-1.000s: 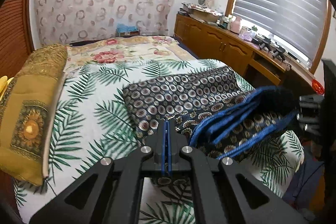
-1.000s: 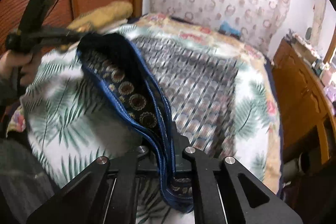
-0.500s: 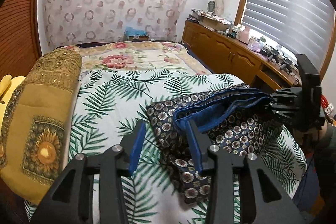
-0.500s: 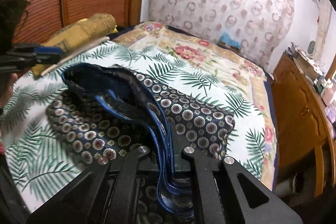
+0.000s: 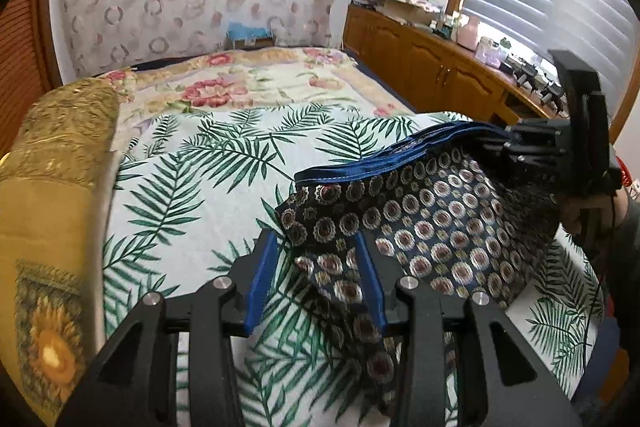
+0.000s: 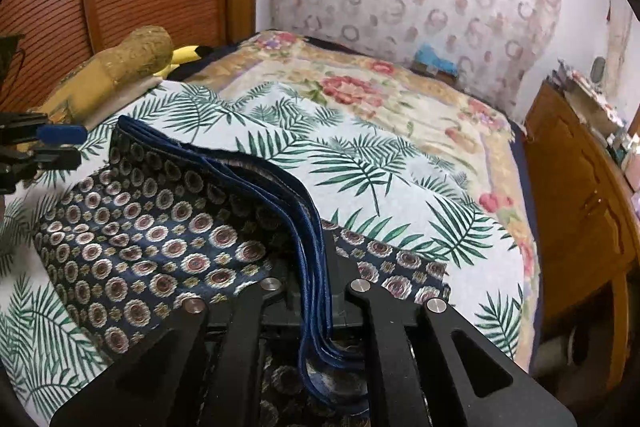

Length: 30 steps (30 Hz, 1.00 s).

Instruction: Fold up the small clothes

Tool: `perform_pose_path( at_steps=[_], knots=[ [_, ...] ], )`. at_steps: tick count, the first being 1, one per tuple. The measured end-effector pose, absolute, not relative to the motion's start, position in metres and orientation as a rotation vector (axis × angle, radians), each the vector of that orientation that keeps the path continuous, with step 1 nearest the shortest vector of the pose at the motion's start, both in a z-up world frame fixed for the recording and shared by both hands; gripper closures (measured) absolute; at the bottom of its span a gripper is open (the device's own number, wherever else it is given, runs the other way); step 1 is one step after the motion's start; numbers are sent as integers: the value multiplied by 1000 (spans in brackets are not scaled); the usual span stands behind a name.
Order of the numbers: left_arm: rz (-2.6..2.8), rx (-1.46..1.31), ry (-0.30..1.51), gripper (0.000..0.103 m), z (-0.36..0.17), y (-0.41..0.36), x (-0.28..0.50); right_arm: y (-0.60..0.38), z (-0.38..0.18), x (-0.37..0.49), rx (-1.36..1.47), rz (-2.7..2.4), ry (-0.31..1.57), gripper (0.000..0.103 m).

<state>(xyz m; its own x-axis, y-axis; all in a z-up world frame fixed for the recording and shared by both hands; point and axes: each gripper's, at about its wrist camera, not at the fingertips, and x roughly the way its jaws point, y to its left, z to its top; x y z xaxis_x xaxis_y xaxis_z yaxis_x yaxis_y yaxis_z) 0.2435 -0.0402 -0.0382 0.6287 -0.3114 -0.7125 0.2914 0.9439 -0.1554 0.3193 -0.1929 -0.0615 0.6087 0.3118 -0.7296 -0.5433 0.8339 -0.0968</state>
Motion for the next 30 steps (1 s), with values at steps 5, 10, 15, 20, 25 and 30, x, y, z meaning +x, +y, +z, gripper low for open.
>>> perform_pose_path(
  at_steps=[5, 10, 15, 20, 25, 30],
  knots=[
    [-345, -24, 867, 64, -51, -42, 262, -211, -39, 323, -292, 408, 722, 66],
    [-337, -27, 897, 64, -61, -42, 277, -251, -16, 302, -232, 323, 682, 37],
    [-344, -52, 937, 64, -74, -39, 288, -269, -43, 287, -223, 301, 779, 34],
    [-353, -53, 942, 63, -75, -42, 291, -279, -80, 303, -148, 301, 874, 34],
    [-386, -85, 949, 63, -74, -42, 296, -284, -95, 323, -28, 379, 914, 33],
    [-427, -101, 951, 84, -75, -45, 299, -271, -94, 322, -41, 467, 895, 46]
  ],
)
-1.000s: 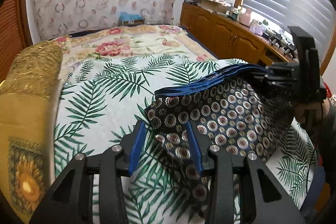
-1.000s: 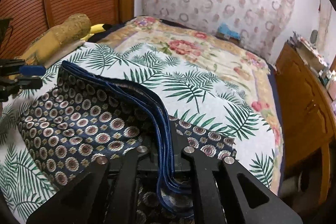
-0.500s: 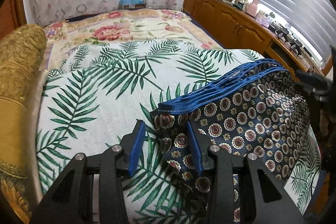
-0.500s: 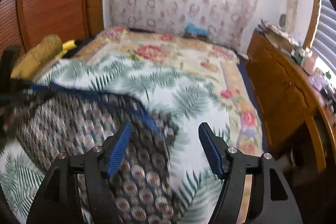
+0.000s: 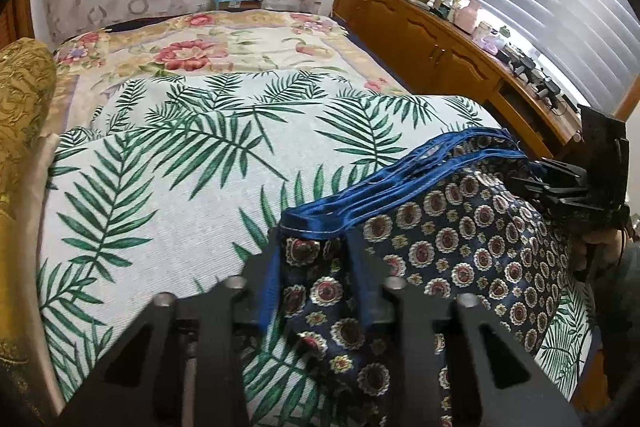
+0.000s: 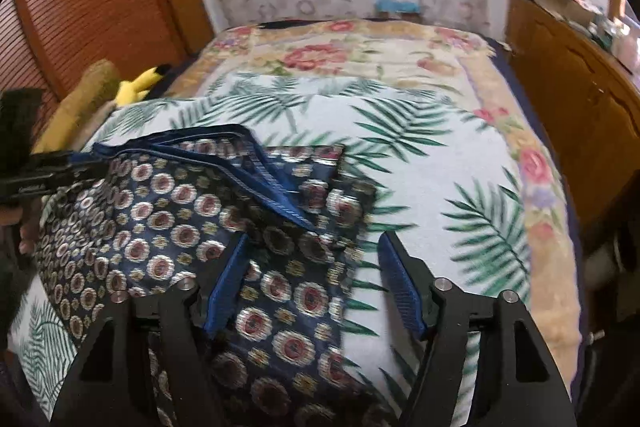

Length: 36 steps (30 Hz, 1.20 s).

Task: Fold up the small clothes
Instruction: 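Carry the folded robe with both grippers toward the yellow plush toy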

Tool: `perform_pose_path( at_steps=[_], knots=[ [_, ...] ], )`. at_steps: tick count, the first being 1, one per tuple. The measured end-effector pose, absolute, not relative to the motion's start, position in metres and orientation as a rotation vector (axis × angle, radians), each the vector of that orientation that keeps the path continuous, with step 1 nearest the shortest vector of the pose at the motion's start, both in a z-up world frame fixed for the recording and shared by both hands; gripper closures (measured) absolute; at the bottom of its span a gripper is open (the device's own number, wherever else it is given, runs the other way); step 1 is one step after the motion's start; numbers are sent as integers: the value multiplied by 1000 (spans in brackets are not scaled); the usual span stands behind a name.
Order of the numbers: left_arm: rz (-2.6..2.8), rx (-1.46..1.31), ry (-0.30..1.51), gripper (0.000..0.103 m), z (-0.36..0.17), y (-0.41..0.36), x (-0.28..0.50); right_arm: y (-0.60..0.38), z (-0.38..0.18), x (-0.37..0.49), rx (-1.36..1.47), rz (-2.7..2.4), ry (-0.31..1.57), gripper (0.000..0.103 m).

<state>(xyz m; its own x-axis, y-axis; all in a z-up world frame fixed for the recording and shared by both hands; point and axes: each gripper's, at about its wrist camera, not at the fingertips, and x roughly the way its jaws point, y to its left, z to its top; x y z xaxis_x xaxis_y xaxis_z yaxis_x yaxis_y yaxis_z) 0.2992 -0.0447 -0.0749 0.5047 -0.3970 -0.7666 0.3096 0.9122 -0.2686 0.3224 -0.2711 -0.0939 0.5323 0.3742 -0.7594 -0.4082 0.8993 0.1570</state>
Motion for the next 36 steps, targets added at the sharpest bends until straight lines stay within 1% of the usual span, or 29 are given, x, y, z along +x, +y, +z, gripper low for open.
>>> perform_pose_path(
  at_steps=[1, 2, 3, 4, 6, 7, 11, 13, 19, 25, 32, 36],
  knots=[
    [-434, -104, 953, 94, -75, -45, 299, -267, -94, 322, -56, 474, 893, 51],
    [-439, -106, 955, 99, -74, -46, 299, -264, -94, 322, -70, 478, 890, 60],
    [-444, -108, 949, 100, -73, -46, 297, -262, -93, 323, -70, 499, 893, 68],
    [-449, -105, 936, 101, -69, -46, 294, -259, -92, 323, -56, 545, 904, 85],
    [-459, -112, 903, 101, -60, -46, 286, -252, -90, 320, -91, 551, 897, 88],
    [-459, -116, 883, 102, -55, -44, 281, -250, -88, 317, -110, 543, 886, 92],
    [-476, -134, 786, 102, -28, -36, 254, -240, -70, 294, -138, 499, 790, 94],
    [-472, -142, 742, 102, -15, -30, 242, -237, -51, 280, -127, 494, 719, 94],
    [-431, -149, 597, 102, 27, -2, 200, -218, -4, 252, -127, 510, 583, 95],
    [-336, -174, 522, 102, 39, 48, 169, -168, 29, 246, -172, 592, 510, 95],
    [-182, -206, 429, 102, 57, 115, 133, -95, 69, 258, -247, 709, 423, 95],
    [-65, -236, 415, 102, 49, 153, 126, -29, 94, 280, -346, 788, 384, 95]
  ],
)
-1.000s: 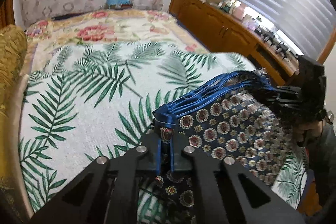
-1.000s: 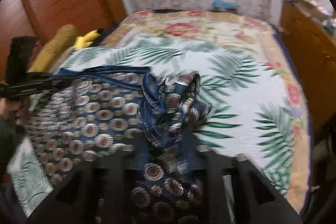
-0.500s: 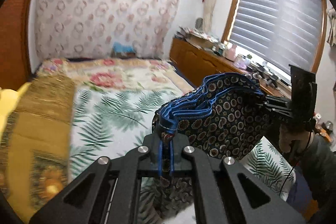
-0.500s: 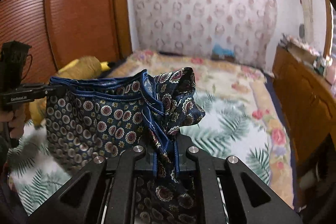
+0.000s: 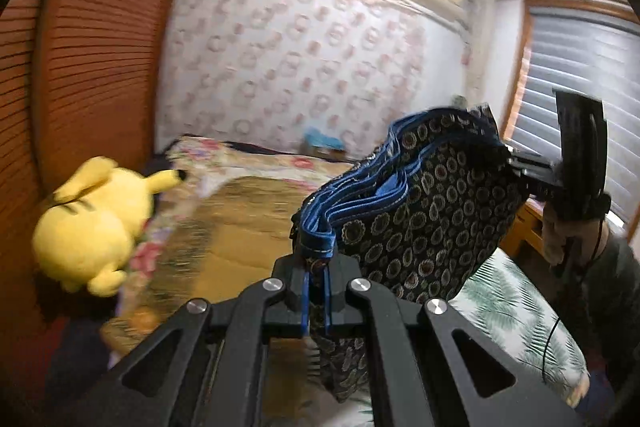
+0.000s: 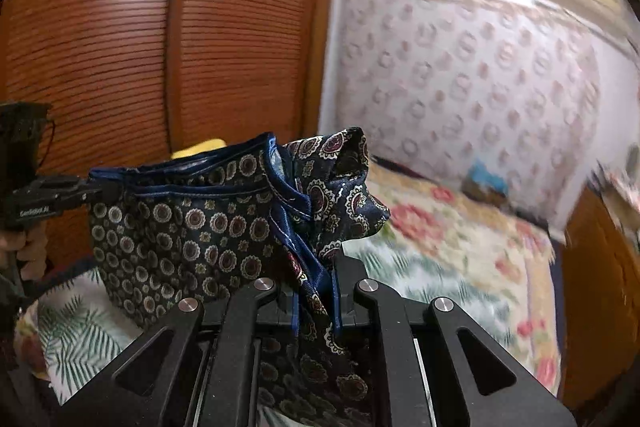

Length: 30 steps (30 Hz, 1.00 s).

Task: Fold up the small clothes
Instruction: 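Carry the folded robe with both grippers toward the yellow plush toy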

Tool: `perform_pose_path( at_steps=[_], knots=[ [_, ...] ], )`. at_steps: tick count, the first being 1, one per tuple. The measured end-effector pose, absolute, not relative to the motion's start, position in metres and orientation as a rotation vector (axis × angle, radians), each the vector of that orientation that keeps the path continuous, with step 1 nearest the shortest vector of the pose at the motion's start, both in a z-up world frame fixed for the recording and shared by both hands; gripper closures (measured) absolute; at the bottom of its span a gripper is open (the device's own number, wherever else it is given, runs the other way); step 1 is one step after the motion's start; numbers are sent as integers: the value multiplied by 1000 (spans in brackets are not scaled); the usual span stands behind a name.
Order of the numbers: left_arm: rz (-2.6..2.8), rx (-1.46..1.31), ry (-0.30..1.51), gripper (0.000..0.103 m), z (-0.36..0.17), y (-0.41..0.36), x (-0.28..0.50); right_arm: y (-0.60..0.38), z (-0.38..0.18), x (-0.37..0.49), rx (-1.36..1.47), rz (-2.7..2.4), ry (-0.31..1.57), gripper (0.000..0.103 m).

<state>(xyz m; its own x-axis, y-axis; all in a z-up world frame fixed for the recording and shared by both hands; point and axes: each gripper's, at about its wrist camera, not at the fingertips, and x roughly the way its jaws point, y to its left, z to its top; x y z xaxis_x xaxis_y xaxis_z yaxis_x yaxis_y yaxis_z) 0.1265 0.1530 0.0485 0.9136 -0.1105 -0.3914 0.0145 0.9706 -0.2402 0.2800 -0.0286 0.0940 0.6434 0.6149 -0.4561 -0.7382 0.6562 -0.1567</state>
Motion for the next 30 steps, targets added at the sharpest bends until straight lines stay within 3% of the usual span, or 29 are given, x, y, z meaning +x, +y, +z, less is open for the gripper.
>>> perform_pose_path(
  at_steps=[5, 14, 16, 19, 30],
  knots=[
    [50, -297, 448, 102, 12, 193, 128, 69, 100, 318, -497, 869, 374, 95],
    [165, -323, 549, 101, -34, 223, 130, 220, 45, 369, -657, 948, 438, 94],
    [176, -328, 564, 101, -41, 227, 130, 236, 32, 380, -655, 934, 466, 88],
    [176, -326, 574, 100, -42, 224, 128, 243, 18, 390, -693, 856, 458, 58],
    [206, -267, 598, 91, -29, 214, 114, 180, 16, 389, -413, 853, 572, 53]
  ],
)
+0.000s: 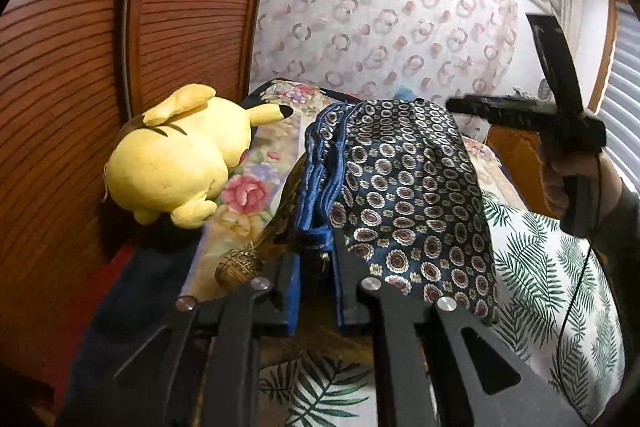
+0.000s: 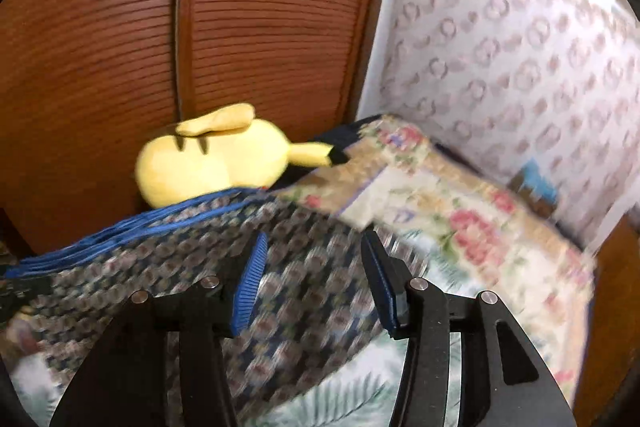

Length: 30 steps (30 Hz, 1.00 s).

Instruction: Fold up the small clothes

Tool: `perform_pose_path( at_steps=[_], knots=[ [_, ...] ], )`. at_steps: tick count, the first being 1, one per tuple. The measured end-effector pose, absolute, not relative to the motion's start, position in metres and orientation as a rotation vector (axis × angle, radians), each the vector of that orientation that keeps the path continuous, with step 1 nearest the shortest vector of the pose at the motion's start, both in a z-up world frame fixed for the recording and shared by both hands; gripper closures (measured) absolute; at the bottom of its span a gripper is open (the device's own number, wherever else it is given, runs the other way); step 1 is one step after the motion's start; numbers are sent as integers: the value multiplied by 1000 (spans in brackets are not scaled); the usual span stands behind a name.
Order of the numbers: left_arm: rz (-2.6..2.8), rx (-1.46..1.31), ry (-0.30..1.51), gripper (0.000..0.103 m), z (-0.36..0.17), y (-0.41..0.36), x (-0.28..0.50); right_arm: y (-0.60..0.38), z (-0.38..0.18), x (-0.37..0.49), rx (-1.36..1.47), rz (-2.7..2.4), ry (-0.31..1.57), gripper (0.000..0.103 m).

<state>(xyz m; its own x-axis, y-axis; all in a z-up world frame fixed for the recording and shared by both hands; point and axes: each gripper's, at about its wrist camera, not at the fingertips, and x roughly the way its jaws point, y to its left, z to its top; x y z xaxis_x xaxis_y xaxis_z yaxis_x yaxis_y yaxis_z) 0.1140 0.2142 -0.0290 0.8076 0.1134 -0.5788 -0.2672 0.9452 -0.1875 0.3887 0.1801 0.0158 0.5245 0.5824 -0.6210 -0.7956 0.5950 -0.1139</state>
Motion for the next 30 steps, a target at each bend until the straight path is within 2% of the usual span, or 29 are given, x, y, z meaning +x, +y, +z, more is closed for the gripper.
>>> perform_pose_path(
  at_steps=[5, 7, 10, 15, 17, 23, 30],
  knots=[
    [203, -207, 568, 66, -13, 198, 100, 148, 12, 352, -362, 835, 583, 53],
    [193, -188, 557, 63, -7, 188, 95, 130, 14, 334, -332, 822, 579, 53],
    [166, -156, 541, 52, 2, 169, 89, 98, 18, 307, -286, 790, 564, 53],
    [102, -114, 510, 50, 15, 132, 82, 46, 25, 269, -240, 737, 546, 51],
    [80, -105, 506, 50, 19, 118, 82, 23, 26, 251, -217, 716, 537, 42],
    [26, -73, 494, 50, 31, 71, 82, -36, 34, 212, -153, 621, 506, 28],
    [-1, -36, 469, 50, 50, 29, 80, -97, 49, 170, -104, 433, 448, 23]
  ],
)
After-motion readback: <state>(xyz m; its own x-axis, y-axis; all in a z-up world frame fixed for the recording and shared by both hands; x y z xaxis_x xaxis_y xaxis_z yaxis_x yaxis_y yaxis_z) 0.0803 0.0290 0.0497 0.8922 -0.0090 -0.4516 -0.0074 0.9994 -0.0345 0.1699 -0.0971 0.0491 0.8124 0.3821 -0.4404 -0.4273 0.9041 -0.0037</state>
